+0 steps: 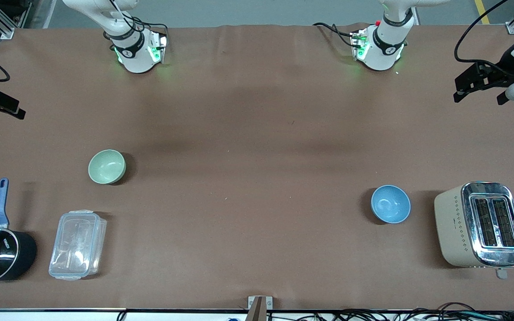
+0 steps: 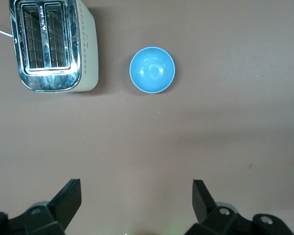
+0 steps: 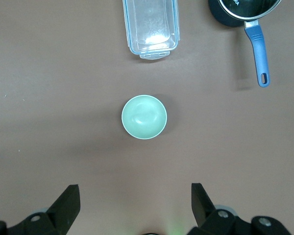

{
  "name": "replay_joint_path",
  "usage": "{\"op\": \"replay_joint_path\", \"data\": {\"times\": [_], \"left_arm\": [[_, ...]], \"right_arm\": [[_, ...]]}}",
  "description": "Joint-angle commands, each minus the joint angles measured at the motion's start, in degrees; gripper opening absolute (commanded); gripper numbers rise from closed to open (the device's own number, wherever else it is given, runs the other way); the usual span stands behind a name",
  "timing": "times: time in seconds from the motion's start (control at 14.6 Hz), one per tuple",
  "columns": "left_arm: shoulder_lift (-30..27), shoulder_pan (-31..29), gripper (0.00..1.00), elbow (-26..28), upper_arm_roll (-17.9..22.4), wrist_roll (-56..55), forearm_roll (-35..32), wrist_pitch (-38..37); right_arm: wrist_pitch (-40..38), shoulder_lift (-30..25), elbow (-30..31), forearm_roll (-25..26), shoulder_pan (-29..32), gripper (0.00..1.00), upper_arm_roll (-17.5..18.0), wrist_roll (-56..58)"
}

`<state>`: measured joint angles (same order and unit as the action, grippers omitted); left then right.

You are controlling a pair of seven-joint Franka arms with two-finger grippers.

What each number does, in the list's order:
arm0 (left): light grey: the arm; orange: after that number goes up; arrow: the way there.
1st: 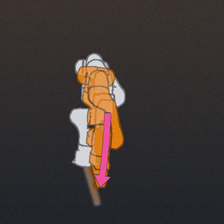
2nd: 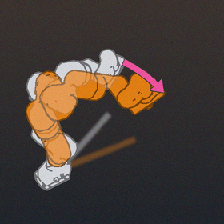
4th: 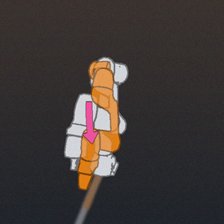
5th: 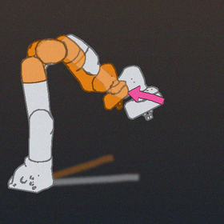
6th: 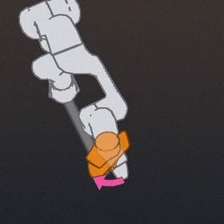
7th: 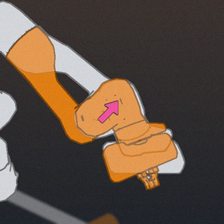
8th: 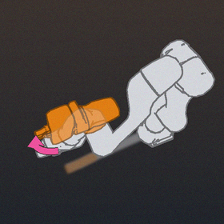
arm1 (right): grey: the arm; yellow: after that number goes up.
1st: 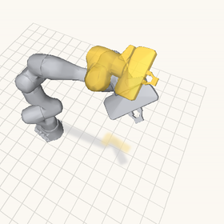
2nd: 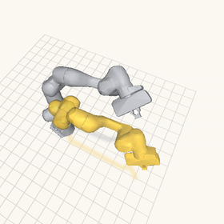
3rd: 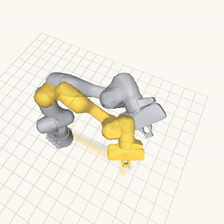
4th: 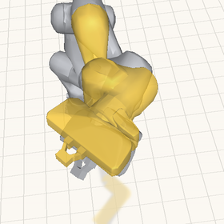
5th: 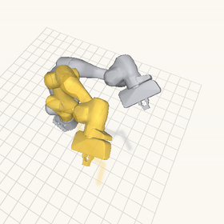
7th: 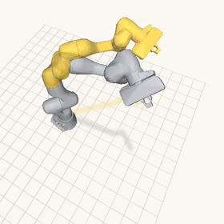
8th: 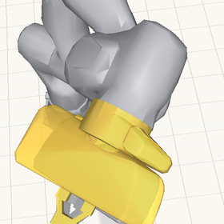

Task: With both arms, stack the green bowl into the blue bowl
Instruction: 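Reach the left gripper down toward the blue bowl beside the toaster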

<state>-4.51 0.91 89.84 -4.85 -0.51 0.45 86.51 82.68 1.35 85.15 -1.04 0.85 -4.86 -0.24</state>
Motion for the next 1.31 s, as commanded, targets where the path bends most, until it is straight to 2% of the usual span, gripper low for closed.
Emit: {"op": "replay_joint_path", "data": {"times": [0.0,0.14,0.27,0.62,0.82,0.96,1.1,1.24], "left_arm": [[0.7,0.2,1.0,-0.9,0.4,0.8,-1.1,0.2],[2.1,0.1,1.0,-1.2,0.4,0.8,-2.6,0.4],[6.2,0.1,1.0,-1.3,0.4,0.9,-4.5,1.2],[15.7,0.1,1.0,5.8,0.5,-0.5,-5.0,18.7],[21.4,-2.4,1.0,11.4,0.4,-0.5,-5.6,32.6],[26.2,-2.3,1.0,12.2,0.5,-0.9,-5.6,39.0],[30.0,-2.2,1.0,12.0,0.5,-2.1,-5.6,42.1],[33.1,-2.2,0.86,12.0,0.4,-2.5,-5.6,44.2]], "right_arm": [[0.1,-1.6,1.7,-0.7,0.3,1.0,0.0,0.5],[0.1,-1.6,1.6,-0.7,0.3,1.0,0.0,0.5],[0.1,-1.6,1.6,-0.7,0.3,1.0,0.0,0.5],[0.4,-1.5,1.7,-0.7,0.2,1.0,0.0,0.6],[0.9,-1.4,3.3,-0.7,1.7,1.0,-0.1,3.7],[5.6,-1.3,5.9,-1.0,2.8,1.0,-0.1,5.2],[6.9,-1.3,6.5,-1.3,2.9,1.0,-0.2,7.0],[7.5,-1.0,7.0,-1.3,2.8,1.0,-0.2,7.0]]}}
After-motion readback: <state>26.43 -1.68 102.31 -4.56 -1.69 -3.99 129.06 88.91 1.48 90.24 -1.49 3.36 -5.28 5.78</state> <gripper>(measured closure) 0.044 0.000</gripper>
